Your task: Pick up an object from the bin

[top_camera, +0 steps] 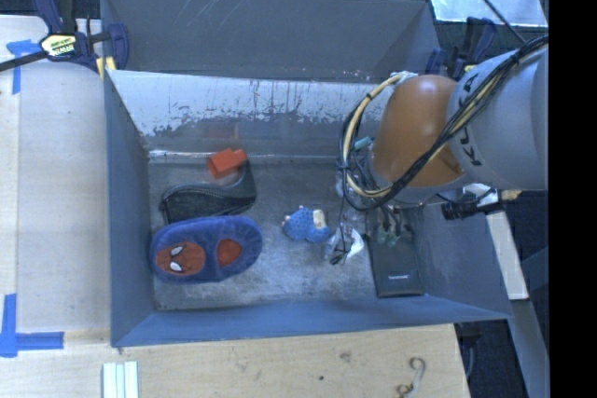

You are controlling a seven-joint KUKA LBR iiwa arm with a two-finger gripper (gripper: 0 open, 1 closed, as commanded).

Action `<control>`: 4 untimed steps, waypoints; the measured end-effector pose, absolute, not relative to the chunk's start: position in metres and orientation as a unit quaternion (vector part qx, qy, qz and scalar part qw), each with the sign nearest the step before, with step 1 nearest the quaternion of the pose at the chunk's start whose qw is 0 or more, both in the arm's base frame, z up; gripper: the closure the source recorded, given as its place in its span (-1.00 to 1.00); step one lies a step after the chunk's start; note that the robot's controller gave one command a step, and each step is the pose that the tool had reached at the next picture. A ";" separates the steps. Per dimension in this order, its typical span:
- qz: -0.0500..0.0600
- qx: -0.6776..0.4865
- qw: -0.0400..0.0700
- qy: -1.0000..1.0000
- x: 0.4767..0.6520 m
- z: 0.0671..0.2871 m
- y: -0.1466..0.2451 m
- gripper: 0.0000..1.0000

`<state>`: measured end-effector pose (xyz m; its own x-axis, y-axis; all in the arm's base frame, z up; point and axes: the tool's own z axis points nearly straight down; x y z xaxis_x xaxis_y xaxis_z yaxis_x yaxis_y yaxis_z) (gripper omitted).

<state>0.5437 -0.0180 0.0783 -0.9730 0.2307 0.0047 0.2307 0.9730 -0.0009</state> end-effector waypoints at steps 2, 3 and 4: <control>0.000 0.072 -0.001 -0.997 0.534 0.070 0.007 1.00; 0.000 0.077 -0.005 -0.997 0.521 0.193 0.018 1.00; 0.001 0.259 -0.004 -0.966 0.500 0.242 -0.011 1.00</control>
Offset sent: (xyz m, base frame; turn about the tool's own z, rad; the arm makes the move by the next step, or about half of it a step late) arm -0.0105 0.0253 -0.0083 -0.3794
